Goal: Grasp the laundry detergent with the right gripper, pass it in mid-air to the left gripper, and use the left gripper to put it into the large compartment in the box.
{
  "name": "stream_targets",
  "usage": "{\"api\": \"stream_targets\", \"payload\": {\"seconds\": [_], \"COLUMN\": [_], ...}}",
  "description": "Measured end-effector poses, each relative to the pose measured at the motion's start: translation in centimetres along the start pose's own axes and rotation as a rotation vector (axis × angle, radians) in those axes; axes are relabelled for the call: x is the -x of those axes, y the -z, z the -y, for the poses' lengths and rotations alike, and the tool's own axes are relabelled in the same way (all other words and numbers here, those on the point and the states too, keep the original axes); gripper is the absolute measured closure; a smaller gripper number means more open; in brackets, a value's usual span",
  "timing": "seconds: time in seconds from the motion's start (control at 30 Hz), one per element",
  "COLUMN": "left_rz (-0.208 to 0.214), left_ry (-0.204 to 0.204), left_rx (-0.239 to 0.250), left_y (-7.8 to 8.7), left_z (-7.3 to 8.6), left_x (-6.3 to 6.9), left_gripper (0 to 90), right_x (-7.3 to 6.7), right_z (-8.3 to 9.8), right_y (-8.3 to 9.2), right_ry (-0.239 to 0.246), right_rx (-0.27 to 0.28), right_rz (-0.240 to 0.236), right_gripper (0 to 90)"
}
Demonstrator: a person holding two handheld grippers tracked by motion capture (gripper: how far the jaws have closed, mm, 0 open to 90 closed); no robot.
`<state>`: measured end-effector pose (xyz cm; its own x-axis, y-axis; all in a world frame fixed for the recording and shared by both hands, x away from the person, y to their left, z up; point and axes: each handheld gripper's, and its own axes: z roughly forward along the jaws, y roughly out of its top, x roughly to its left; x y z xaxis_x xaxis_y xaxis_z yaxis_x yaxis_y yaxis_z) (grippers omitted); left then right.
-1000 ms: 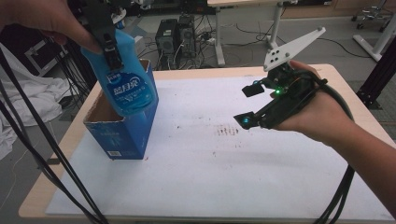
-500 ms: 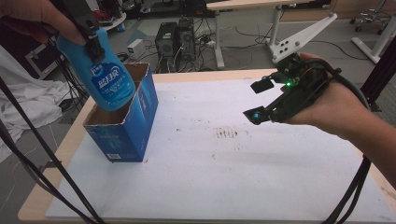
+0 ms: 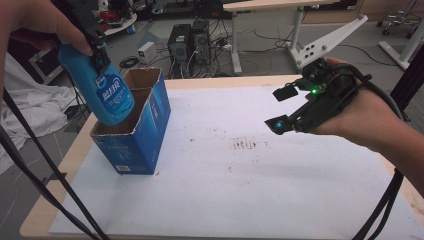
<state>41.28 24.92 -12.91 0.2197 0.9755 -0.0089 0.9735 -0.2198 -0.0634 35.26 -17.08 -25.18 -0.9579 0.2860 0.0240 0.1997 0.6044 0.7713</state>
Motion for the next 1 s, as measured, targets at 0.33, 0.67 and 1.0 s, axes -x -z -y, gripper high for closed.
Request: {"api": "stream_targets", "payload": {"seconds": [0.33, 0.67, 1.0], "left_rz": [0.006, -0.004, -0.015], "left_ry": [-0.027, -0.084, -0.226], "left_rx": [-0.029, -0.052, -0.068], "left_y": [-3.1, -7.3, -11.3], "left_z": [-1.4, -2.5, -3.2], "left_x": [-0.1, -0.1, -0.1], "left_gripper": [39.7, 39.7, 39.8], "right_x": [0.2, 0.4, 0.6], "right_z": [0.4, 1.0, 1.7], "right_y": [0.2, 0.2, 0.2], "right_ry": [-0.012, -0.025, -0.041], "right_rx": [-0.007, -0.013, -0.019], "right_rz": [0.003, 0.007, 0.012], "right_gripper": [13.4, 13.4, 13.4]}}
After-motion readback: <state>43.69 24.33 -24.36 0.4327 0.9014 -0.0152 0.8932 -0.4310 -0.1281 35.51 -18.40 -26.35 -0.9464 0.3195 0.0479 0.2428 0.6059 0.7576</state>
